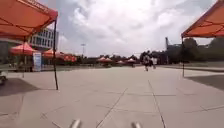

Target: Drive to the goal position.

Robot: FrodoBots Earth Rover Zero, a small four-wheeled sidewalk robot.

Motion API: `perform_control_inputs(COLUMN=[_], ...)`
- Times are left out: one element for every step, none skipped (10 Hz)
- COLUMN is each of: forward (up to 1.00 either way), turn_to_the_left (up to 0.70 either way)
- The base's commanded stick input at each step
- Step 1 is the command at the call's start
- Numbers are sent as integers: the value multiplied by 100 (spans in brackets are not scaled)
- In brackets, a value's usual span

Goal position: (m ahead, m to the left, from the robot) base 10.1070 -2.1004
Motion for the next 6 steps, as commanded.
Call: perform_control_inputs(forward=[85,85,85,85,85,85], turn_to_the_left=[-3,-10,-29,-28,-13,-1])
